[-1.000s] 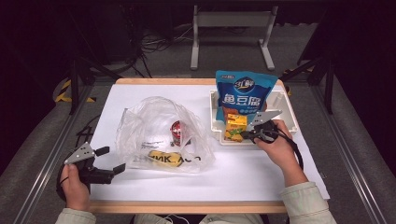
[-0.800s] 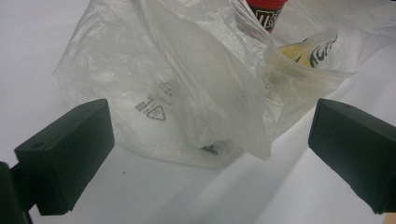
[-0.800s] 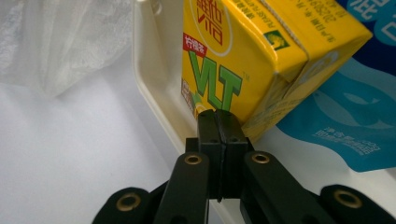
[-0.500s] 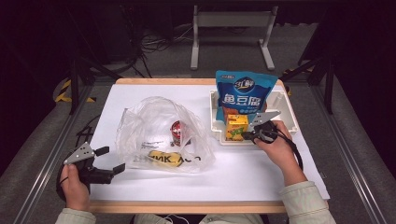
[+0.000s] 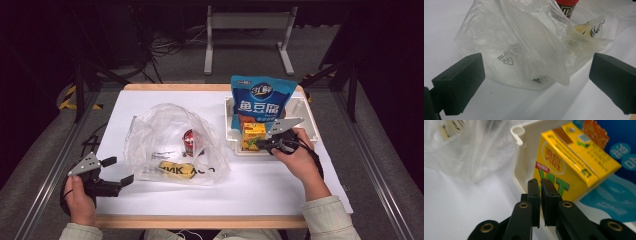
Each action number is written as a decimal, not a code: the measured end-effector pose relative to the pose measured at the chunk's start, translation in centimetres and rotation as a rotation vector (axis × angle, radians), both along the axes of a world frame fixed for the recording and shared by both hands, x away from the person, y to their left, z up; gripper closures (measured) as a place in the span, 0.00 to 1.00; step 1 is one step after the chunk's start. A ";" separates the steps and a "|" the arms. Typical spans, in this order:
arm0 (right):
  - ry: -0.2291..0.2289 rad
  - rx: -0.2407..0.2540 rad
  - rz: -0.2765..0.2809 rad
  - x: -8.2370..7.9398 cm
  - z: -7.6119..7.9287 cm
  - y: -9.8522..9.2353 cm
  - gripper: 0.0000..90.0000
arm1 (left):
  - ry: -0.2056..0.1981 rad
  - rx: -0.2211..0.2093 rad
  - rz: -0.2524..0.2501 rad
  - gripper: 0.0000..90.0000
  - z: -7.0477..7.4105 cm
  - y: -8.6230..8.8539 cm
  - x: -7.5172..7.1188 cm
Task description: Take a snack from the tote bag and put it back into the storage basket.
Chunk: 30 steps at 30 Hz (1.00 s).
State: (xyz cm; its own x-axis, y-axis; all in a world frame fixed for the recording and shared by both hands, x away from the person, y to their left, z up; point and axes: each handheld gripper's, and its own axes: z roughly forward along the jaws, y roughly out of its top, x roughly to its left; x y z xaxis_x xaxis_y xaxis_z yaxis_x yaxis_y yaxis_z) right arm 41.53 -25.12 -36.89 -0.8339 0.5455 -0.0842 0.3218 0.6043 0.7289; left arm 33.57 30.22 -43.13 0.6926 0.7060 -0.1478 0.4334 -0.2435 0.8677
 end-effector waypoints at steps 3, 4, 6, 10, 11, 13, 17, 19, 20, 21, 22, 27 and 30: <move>-0.010 0.025 0.007 -0.5 0.7 0.6 0.87 | 0.000 0.003 -0.002 0.01 0.0 0.0 0.0; -0.010 0.035 0.012 -0.6 0.9 0.8 0.84 | 0.002 0.005 -0.003 0.01 0.0 0.0 0.0; -0.006 0.061 0.006 -0.9 1.2 1.2 0.76 | 0.002 0.003 -0.003 0.01 0.0 0.0 -0.1; 0.013 0.116 0.003 -1.2 1.5 2.0 0.62 | 0.002 0.005 0.000 0.01 0.0 0.1 -0.1; 0.013 0.116 0.003 -1.2 1.5 2.0 0.62 | 0.002 0.005 0.000 0.01 0.0 0.1 -0.1; 0.010 0.123 0.003 -1.4 1.6 2.5 0.57 | 0.002 0.005 0.001 0.01 0.0 0.1 -0.1; 0.011 0.150 0.022 -1.7 2.0 3.6 0.51 | 0.000 0.004 0.006 0.01 0.0 0.1 0.0; 0.008 0.164 0.036 -1.8 2.4 4.2 0.49 | -0.001 0.005 0.006 0.01 0.0 0.1 0.0; 0.004 0.167 0.041 -1.8 2.5 4.5 0.48 | 0.000 0.004 0.005 0.01 0.0 0.1 -0.1; 0.000 0.168 0.051 -1.8 2.7 4.9 0.47 | -0.001 0.003 0.003 0.01 0.1 0.1 -0.1; 0.000 0.169 0.059 -1.8 2.8 5.2 0.46 | -0.001 0.003 0.004 0.01 0.1 0.1 -0.1; -0.006 0.168 0.084 -1.6 3.5 6.5 0.42 | -0.003 0.001 0.008 0.01 0.1 0.2 -0.1; -0.007 0.179 0.095 -1.6 3.8 7.0 0.40 | -0.002 -0.001 0.008 0.01 0.1 0.2 -0.1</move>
State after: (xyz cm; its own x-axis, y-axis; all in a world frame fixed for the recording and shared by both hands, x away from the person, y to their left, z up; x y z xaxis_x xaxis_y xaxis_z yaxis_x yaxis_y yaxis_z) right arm 39.91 -18.11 -33.07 -0.8820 0.4713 0.0008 0.2639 0.4923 0.8294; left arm 33.43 30.37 -43.06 0.6873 0.7114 -0.1467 0.4335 -0.2396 0.8687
